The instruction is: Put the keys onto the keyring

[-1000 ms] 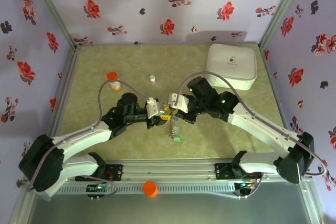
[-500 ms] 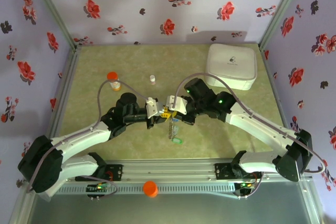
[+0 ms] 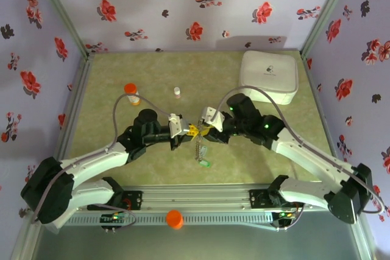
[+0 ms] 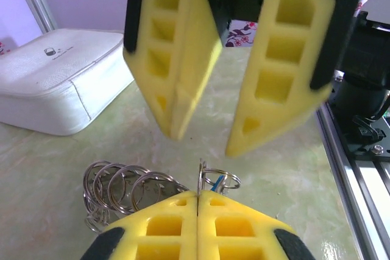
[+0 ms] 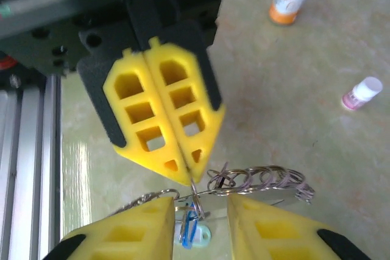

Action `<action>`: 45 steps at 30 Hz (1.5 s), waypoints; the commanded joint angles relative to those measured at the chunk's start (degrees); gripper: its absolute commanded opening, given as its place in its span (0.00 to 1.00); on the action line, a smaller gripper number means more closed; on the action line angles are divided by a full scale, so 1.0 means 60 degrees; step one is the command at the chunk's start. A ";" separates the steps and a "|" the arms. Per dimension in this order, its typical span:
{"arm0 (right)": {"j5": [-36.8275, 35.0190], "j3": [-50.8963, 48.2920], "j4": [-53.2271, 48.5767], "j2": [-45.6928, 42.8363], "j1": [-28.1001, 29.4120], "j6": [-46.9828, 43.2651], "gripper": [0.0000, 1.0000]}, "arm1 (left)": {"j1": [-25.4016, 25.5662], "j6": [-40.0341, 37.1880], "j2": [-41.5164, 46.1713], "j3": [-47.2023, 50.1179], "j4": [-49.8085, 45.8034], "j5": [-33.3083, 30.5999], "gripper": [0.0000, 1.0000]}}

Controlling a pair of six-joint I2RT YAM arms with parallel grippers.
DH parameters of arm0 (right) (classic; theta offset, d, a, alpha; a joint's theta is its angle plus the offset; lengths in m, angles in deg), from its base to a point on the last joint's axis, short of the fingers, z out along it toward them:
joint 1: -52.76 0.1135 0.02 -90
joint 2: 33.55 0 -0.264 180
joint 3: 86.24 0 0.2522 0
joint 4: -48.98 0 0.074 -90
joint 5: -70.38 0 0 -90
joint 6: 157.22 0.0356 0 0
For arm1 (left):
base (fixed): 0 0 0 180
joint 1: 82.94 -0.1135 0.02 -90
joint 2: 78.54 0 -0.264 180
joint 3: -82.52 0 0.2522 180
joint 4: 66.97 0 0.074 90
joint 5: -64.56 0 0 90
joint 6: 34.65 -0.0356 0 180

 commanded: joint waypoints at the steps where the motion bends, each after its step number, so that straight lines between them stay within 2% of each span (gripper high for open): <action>1: 0.0971 -0.0865 0.1785 -0.0595 -0.0334 0.1272 0.31 | 0.0011 0.0892 0.0025 0.0469 0.2105 0.0042 0.00; 6: 0.0867 -0.1882 0.3059 -0.1198 -0.0475 0.1974 0.31 | -0.0005 0.1594 -0.0365 0.0875 0.3626 -0.0014 0.00; 11: 0.0608 -0.2145 0.3210 -0.1390 -0.0534 0.1988 0.31 | -0.0036 0.1865 -0.0605 0.1046 0.4312 -0.0033 0.00; 14: 0.0589 -0.2020 0.2891 -0.1282 -0.0545 0.1712 0.30 | -0.0032 0.1866 -0.0603 0.1064 0.4315 -0.0018 0.00; 19: 0.1474 -0.1668 0.2671 -0.0689 -0.0433 0.1437 0.26 | -0.0047 0.1749 -0.0647 0.1027 0.4136 0.0068 0.00; 24: 0.1416 -0.1655 0.2984 -0.0533 -0.0375 0.1397 0.26 | -0.0032 0.1726 -0.0587 0.1000 0.4077 0.0163 0.00; 34: 0.1567 -0.1608 0.2839 -0.0561 -0.0374 0.1233 0.16 | -0.0028 0.1674 -0.0540 0.0938 0.3989 0.0303 0.00; 38: 0.1889 -0.1520 0.2923 -0.0361 -0.0359 0.1215 0.18 | -0.0024 0.1703 -0.0545 0.0881 0.3991 0.0435 0.00; 43: 0.1721 -0.1399 0.2451 -0.0375 -0.0359 0.0869 0.16 | -0.0024 0.1582 -0.0419 0.0881 0.3865 0.0436 0.00; 45: 0.1594 -0.1345 0.2079 -0.0454 -0.0359 0.0667 0.12 | -0.0030 0.1559 -0.0385 0.0881 0.3823 0.0436 0.00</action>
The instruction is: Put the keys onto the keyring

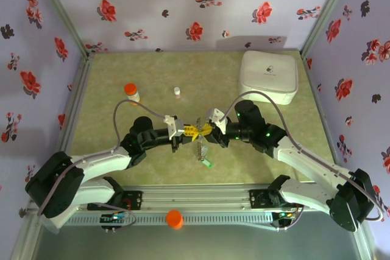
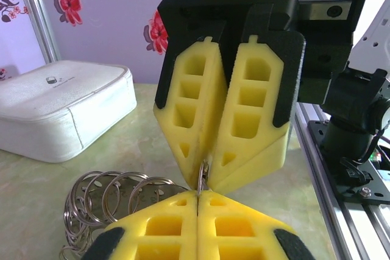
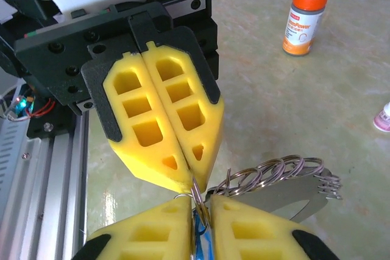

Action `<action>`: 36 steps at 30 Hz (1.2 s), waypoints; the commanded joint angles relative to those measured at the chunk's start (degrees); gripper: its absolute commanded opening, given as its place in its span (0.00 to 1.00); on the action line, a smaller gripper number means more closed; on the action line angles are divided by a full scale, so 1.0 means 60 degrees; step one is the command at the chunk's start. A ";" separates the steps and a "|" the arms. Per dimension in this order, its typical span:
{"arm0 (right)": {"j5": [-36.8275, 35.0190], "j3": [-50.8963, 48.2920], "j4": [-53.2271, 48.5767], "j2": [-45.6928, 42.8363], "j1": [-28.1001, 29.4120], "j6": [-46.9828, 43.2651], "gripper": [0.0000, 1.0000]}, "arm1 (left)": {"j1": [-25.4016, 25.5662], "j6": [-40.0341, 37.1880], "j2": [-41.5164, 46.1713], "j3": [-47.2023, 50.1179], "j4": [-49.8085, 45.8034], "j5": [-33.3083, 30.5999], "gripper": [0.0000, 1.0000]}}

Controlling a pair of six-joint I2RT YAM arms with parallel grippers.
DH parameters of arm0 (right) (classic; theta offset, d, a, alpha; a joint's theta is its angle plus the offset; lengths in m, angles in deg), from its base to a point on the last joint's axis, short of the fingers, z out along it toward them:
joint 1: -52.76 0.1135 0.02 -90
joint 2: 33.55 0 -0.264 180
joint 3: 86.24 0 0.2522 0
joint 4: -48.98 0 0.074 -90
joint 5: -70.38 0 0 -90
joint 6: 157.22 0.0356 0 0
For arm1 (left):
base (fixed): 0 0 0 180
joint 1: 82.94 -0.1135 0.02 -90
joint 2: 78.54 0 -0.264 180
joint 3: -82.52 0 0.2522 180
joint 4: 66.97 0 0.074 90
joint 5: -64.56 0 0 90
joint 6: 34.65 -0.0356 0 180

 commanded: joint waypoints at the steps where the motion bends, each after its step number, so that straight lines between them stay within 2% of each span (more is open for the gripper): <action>1: 0.0030 0.0374 -0.0558 -0.0132 0.0060 -0.0484 0.10 | -0.0027 -0.0117 0.0218 -0.0198 0.0305 0.0163 0.00; 4: 0.0164 0.0383 -0.0595 -0.0189 0.0068 -0.0498 0.00 | -0.0020 -0.0107 0.0178 -0.0226 0.0292 0.0163 0.00; 8: 0.0448 0.0561 -0.0687 -0.0066 0.0068 -0.0541 0.00 | -0.0018 -0.0222 0.0106 -0.0419 -0.0087 0.0114 0.00; 9: 0.0493 0.0671 -0.0822 -0.0012 0.0082 -0.0628 0.00 | -0.0020 -0.0327 0.0130 -0.0531 -0.0427 0.0040 0.06; 10: 0.0519 0.0824 -0.1021 0.0056 0.0104 -0.0723 0.00 | -0.0024 -0.0450 0.0163 -0.0655 -0.0830 -0.0008 0.17; 12: 0.0499 0.1147 -0.1580 0.0207 0.0180 -0.1060 0.00 | 0.0014 -0.0878 0.0263 -0.0857 -0.1657 -0.0013 0.25; 14: 0.0420 0.1500 -0.2186 0.0383 0.0277 -0.1405 0.00 | 0.0036 -0.1329 0.0381 -0.1055 -0.2428 0.0000 0.27; 17: 0.0255 0.2091 -0.3174 0.0741 0.0450 -0.1960 0.00 | 0.0085 -0.1960 0.0492 -0.1450 -0.3607 -0.0012 0.24; 20: 0.0042 0.2630 -0.4007 0.1112 0.0633 -0.2369 0.00 | 0.0122 -0.2509 0.0557 -0.1797 -0.4631 0.0015 0.14; 23: 0.0002 0.2781 -0.4004 0.1158 0.0653 -0.2288 0.00 | 0.0155 -0.2866 0.0621 -0.2017 -0.5262 0.0105 0.01; 24: -0.0099 0.2701 -0.3823 0.1052 0.0634 -0.2125 0.02 | 0.0155 -0.2876 0.0646 -0.1997 -0.5262 0.0104 0.00; 27: -0.0342 0.2027 -0.2894 0.0467 0.0361 -0.1365 0.28 | 0.0155 -0.2626 0.0759 -0.1733 -0.4731 0.0071 0.00; 30: -0.0480 0.1170 -0.2054 -0.0267 0.0141 -0.0681 0.43 | 0.0155 -0.2075 0.0793 -0.1346 -0.3747 -0.0008 0.00; 36: -0.0267 0.0299 -0.1229 -0.0447 0.0155 0.0071 0.48 | 0.0158 -0.1647 0.0753 -0.0906 -0.2565 -0.0166 0.00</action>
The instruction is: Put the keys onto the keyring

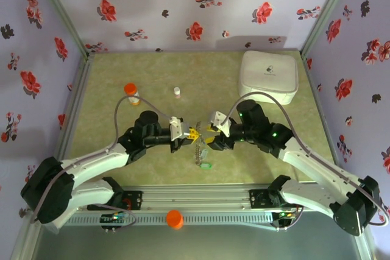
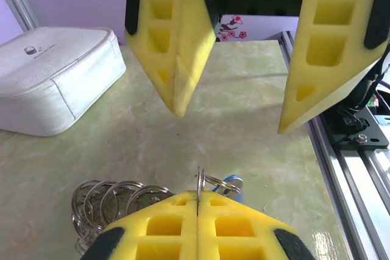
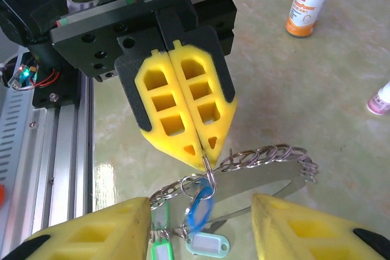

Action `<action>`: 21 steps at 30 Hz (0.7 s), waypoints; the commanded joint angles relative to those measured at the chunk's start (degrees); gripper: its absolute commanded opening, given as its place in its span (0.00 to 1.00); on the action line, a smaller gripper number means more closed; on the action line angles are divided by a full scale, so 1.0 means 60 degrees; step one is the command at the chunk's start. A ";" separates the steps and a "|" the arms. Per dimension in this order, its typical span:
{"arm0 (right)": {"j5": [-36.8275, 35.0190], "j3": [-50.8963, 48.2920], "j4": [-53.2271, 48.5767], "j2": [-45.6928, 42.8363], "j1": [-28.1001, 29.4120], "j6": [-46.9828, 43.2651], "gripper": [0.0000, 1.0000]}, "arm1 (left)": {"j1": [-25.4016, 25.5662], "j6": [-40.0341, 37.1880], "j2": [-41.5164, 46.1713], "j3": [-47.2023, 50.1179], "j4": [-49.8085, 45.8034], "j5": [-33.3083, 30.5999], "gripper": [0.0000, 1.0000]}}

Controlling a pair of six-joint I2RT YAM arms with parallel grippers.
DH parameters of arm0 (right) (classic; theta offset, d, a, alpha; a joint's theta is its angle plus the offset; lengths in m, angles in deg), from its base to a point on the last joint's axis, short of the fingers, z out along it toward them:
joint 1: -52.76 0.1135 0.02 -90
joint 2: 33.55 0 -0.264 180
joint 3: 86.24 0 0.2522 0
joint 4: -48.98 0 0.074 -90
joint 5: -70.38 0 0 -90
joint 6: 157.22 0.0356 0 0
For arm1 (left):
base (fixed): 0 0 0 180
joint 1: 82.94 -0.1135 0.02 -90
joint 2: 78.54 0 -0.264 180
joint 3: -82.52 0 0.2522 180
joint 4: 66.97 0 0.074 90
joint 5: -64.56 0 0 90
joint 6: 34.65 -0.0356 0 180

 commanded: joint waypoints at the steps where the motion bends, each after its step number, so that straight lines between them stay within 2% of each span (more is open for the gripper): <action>1: 0.0230 -0.0430 0.0961 0.0109 -0.0027 0.0807 0.48 | 0.0027 0.0318 0.0152 0.0133 0.1199 -0.0134 0.00; 7: -0.0291 -0.0579 0.1155 0.0370 0.0060 0.0958 0.48 | 0.0028 0.0472 0.0206 0.0203 0.1391 -0.0292 0.00; 13: -0.0450 -0.0491 0.1285 0.0606 0.0090 0.0850 0.41 | 0.0027 0.0632 0.0195 0.0251 0.1577 -0.0295 0.00; 17: -0.0320 -0.0458 0.1376 0.0697 0.0104 0.0839 0.31 | 0.0029 0.0684 0.0197 0.0285 0.1655 -0.0302 0.00; 21: -0.0242 -0.0394 0.1339 0.0677 0.0117 0.0832 0.15 | 0.0028 0.0717 0.0214 0.0327 0.1766 -0.0298 0.00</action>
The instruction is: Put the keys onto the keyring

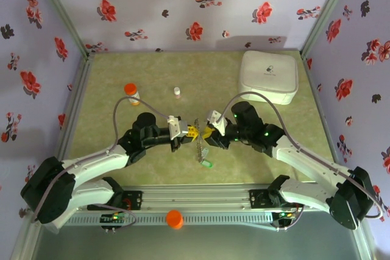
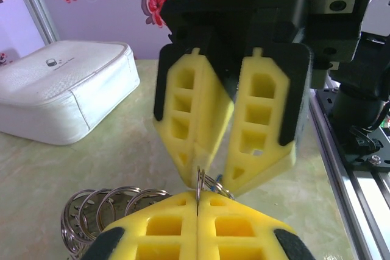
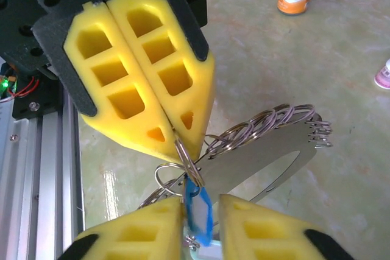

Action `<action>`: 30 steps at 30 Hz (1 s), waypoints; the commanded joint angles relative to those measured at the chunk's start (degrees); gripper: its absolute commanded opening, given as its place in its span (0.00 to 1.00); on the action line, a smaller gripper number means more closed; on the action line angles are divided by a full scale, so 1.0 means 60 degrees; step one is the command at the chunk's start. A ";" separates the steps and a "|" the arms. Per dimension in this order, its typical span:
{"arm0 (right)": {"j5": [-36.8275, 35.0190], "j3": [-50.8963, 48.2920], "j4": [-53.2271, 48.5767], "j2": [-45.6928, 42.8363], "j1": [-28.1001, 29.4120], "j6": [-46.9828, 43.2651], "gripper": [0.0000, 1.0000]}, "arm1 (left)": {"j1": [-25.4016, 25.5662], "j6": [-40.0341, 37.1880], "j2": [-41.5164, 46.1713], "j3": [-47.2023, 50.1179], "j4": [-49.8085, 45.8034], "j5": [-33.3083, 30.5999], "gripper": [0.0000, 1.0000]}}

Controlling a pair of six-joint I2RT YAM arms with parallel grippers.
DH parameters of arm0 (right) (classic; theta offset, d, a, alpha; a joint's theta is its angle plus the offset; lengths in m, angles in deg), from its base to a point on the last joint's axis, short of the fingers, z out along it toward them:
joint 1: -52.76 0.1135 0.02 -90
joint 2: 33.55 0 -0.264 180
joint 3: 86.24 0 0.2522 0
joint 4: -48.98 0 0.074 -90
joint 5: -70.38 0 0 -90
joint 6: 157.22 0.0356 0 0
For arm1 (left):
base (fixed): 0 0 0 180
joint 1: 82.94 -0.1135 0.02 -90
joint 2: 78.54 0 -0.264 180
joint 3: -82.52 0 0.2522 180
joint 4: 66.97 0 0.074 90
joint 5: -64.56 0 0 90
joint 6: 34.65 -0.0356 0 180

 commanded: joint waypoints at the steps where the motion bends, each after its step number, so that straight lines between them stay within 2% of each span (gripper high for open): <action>1: 0.0051 0.0109 0.0186 -0.0044 0.0067 0.0006 0.10 | 0.0027 0.0150 0.0210 0.0047 0.0786 -0.0014 0.00; 4: -0.0165 0.0265 -0.0212 -0.0048 0.0053 -0.0198 0.01 | 0.0030 0.0213 0.0216 0.0093 0.0988 -0.0019 0.00; 8: -0.0519 0.0412 -0.0841 0.0026 0.0058 -0.0568 0.00 | 0.0029 0.0368 0.0241 0.0161 0.1420 -0.0030 0.00; 16: -0.0246 0.0586 -0.1178 0.0721 0.0116 -0.0669 0.00 | 0.0027 0.0835 0.0209 0.0238 0.2540 0.0157 0.00; 19: -0.0166 0.0557 -0.0999 0.0496 0.0091 -0.0609 0.00 | 0.0029 0.0796 0.0089 0.0360 0.2729 0.0147 0.00; 22: -0.0143 0.0096 -0.0336 -0.0131 -0.0203 -0.0151 0.22 | 0.0028 0.0741 -0.0040 0.0516 0.2913 0.0035 0.00; 23: -0.0065 -0.0103 -0.0068 -0.0391 -0.0294 0.0022 0.27 | 0.0028 0.0721 -0.0096 0.0601 0.3035 -0.0035 0.00; 25: 0.0067 -0.0364 0.0307 -0.0856 -0.0378 0.0107 0.31 | 0.0028 0.0665 -0.0216 0.0733 0.3293 -0.0103 0.00; 30: 0.0832 -0.0537 0.1120 -0.1078 -0.0382 0.0071 0.31 | 0.0028 0.0672 -0.0590 0.0714 0.3604 0.0116 0.00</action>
